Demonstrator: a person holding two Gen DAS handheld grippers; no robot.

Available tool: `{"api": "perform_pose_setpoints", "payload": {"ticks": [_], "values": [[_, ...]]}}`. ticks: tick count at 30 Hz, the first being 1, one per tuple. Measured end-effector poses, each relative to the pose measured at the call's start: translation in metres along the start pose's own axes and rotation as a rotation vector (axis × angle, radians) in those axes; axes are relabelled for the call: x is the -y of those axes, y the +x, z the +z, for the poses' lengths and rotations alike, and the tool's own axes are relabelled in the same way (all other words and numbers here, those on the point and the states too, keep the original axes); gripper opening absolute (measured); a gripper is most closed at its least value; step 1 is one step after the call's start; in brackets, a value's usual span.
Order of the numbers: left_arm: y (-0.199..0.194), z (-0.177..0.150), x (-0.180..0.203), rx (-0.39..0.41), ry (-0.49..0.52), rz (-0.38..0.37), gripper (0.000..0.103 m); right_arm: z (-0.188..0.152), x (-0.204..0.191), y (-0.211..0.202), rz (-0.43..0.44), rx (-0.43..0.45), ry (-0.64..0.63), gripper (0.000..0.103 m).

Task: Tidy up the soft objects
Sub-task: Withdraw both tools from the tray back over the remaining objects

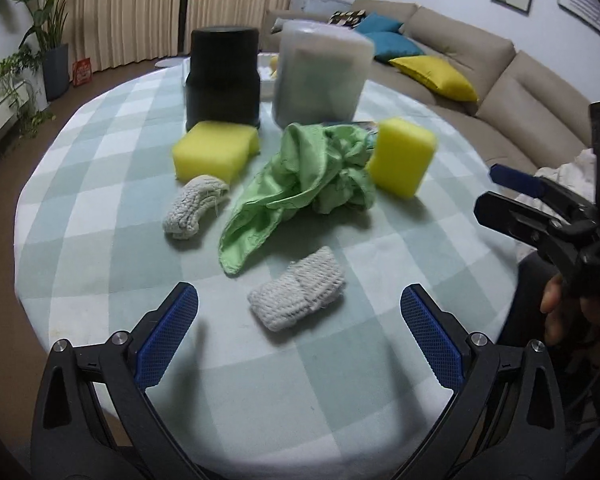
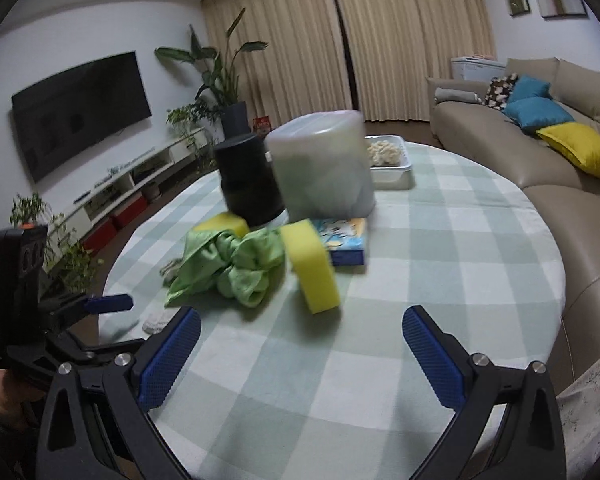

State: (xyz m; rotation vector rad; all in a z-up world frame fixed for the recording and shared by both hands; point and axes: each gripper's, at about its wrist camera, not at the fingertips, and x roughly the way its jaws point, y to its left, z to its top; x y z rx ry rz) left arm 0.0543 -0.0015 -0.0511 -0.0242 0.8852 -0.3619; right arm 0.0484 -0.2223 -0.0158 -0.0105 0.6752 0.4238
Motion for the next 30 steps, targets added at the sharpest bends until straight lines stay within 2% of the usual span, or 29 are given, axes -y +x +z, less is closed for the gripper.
{"api": "perform_pose_setpoints", "payload": {"ticks": [4, 10, 18, 22, 30], "values": [[0.009, 0.001, -0.007, -0.026, -0.042, 0.006, 0.103, 0.004, -0.005, 0.011, -0.037, -0.028, -0.036, 0.103], [0.013, 0.004, -0.010, -0.012, -0.032, 0.034, 0.103, 0.008, -0.002, 0.029, -0.058, -0.070, -0.028, 0.103], [0.015, 0.001, -0.007, -0.002, -0.028, 0.025, 0.101, 0.021, 0.004, 0.055, -0.035, -0.104, 0.009, 0.102], [0.014, 0.000, -0.005, 0.011, -0.018, 0.027, 0.101, 0.021, 0.010, 0.068, -0.051, -0.125, 0.015, 0.088], [0.016, 0.001, -0.001, 0.019, -0.014, 0.002, 0.101, 0.018, 0.017, 0.074, -0.058, -0.129, 0.037, 0.087]]}}
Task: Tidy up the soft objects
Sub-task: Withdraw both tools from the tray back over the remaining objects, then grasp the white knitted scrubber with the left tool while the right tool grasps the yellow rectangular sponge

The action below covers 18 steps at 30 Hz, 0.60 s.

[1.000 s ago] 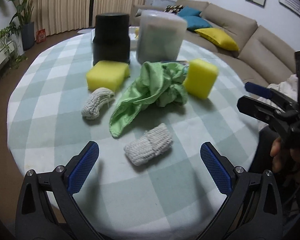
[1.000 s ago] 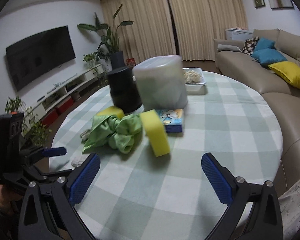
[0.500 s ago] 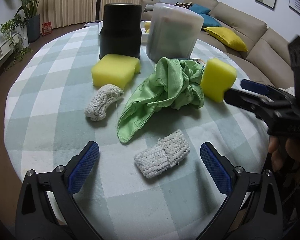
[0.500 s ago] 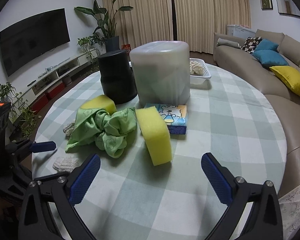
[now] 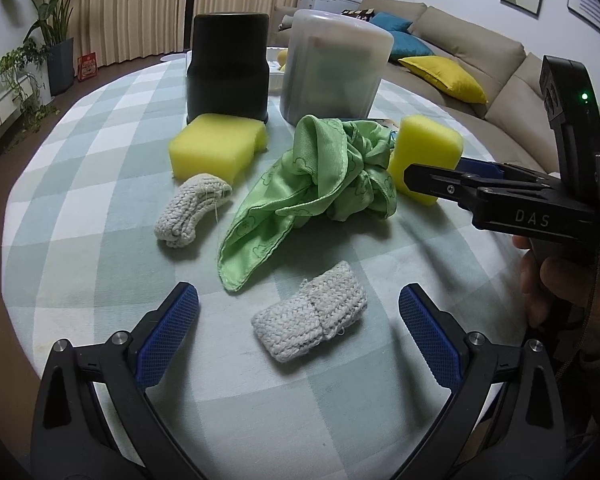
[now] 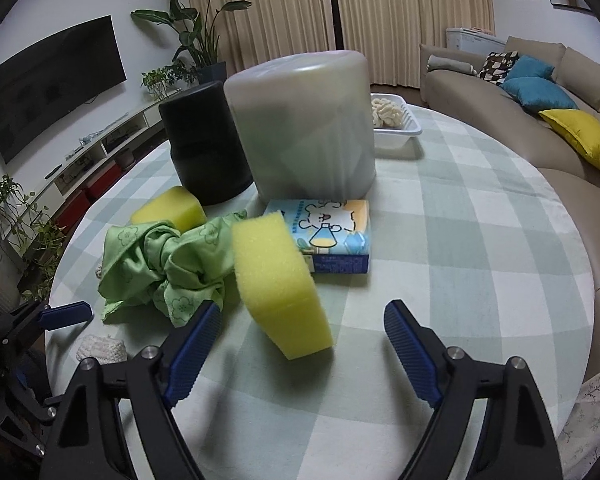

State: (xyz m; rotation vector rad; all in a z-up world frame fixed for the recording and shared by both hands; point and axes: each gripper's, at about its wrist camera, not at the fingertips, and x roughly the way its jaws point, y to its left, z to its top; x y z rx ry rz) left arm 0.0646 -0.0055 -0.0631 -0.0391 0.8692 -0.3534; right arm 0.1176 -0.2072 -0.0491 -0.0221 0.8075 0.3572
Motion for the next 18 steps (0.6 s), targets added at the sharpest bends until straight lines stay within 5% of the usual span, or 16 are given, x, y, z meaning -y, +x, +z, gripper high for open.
{"api": "perform_pose_setpoints", "payload": {"ticks": [18], "values": [[0.0074, 0.0031, 0.0086, 0.007, 0.043, -0.003, 0.096, 0.0059, -0.0002, 0.0080, -0.003, -0.010, -0.015, 0.074]]}}
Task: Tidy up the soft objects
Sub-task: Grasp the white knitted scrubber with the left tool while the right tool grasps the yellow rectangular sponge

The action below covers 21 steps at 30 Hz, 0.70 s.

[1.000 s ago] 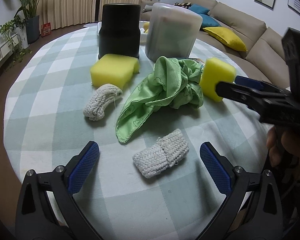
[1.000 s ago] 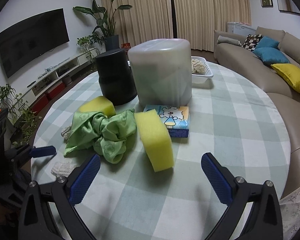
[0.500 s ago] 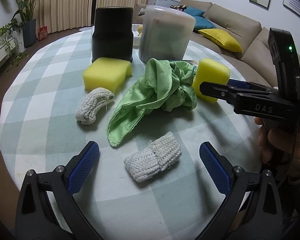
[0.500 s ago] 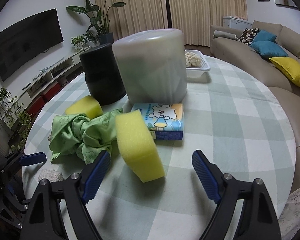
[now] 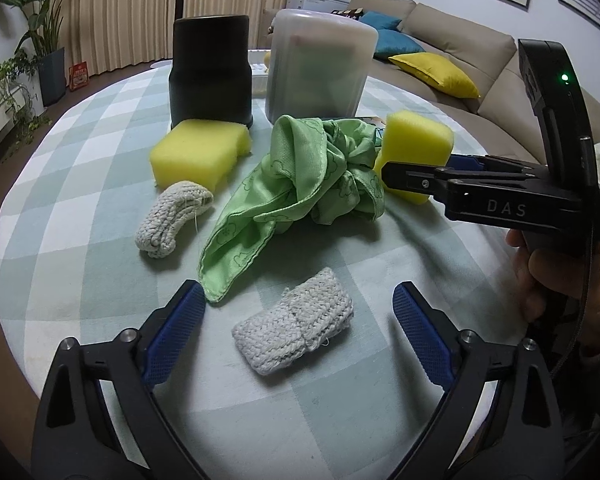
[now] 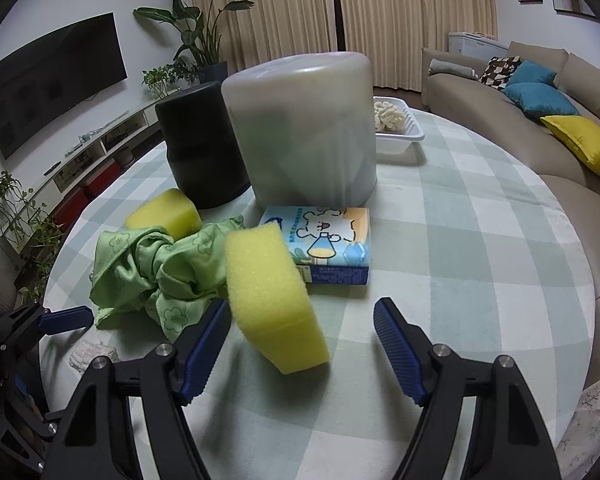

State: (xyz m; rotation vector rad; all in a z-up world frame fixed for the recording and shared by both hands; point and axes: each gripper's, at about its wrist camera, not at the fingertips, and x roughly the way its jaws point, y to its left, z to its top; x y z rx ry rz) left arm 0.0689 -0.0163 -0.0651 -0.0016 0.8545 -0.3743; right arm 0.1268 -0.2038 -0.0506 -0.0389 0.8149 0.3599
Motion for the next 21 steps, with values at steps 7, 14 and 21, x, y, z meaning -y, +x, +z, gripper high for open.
{"api": "perform_pose_setpoints", "payload": {"ticks": [7, 14, 21], "values": [[-0.001, -0.001, 0.000, 0.008, 0.006, 0.007, 0.084, 0.000, 0.000, 0.001, 0.000, 0.003, -0.001, 0.073], [-0.002, -0.004, 0.005, 0.011, 0.035, 0.032, 0.074, -0.001, -0.002, 0.004, 0.017, -0.018, -0.005, 0.058], [-0.006, -0.009, 0.009, 0.004, 0.042, 0.062, 0.070, -0.002, 0.000, 0.003, 0.021, -0.017, 0.003, 0.054]]}}
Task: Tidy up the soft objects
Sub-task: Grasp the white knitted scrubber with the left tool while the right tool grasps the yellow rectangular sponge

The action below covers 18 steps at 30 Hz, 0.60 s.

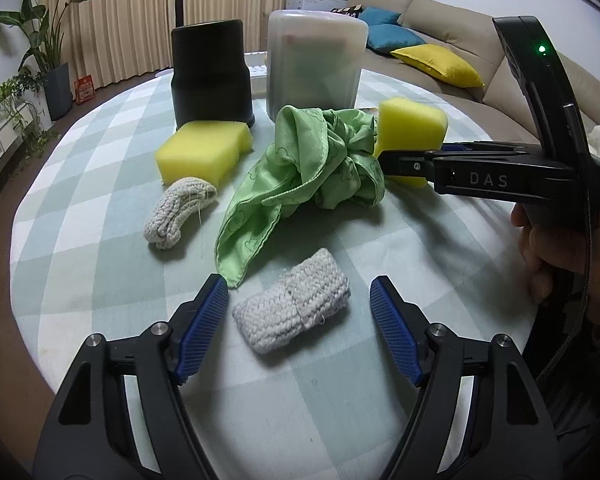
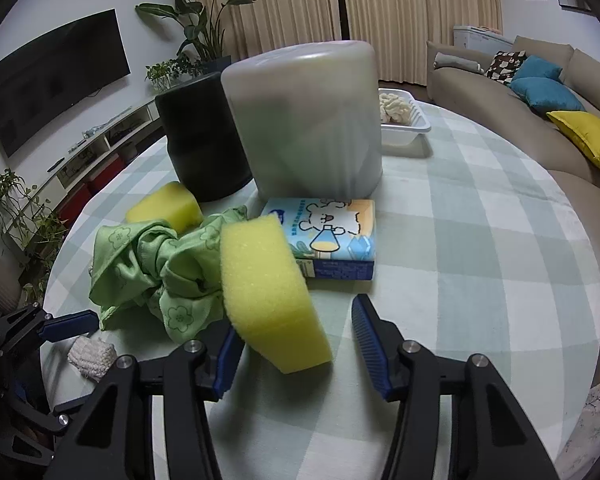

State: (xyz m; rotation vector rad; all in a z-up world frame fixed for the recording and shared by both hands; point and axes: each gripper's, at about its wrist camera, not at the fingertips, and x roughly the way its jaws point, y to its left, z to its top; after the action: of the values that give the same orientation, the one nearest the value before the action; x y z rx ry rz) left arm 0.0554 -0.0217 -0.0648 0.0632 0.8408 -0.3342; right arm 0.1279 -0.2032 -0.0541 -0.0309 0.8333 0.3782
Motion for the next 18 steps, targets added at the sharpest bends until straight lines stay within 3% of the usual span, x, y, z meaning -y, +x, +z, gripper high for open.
{"api": "perform_pose_setpoints", "payload": {"ticks": [7, 11, 18], "values": [[-0.002, -0.002, -0.003, 0.008, -0.005, 0.017, 0.054, 0.000, -0.001, 0.002, 0.003, -0.011, -0.005, 0.042], [-0.004, -0.003, 0.000, 0.011, 0.016, 0.023, 0.049, -0.001, -0.005, 0.002, 0.000, -0.012, -0.028, 0.029], [-0.012, -0.003, 0.006, 0.038, 0.035, -0.026, 0.045, -0.007, -0.002, -0.007, 0.002, 0.011, -0.017, 0.026]]}}
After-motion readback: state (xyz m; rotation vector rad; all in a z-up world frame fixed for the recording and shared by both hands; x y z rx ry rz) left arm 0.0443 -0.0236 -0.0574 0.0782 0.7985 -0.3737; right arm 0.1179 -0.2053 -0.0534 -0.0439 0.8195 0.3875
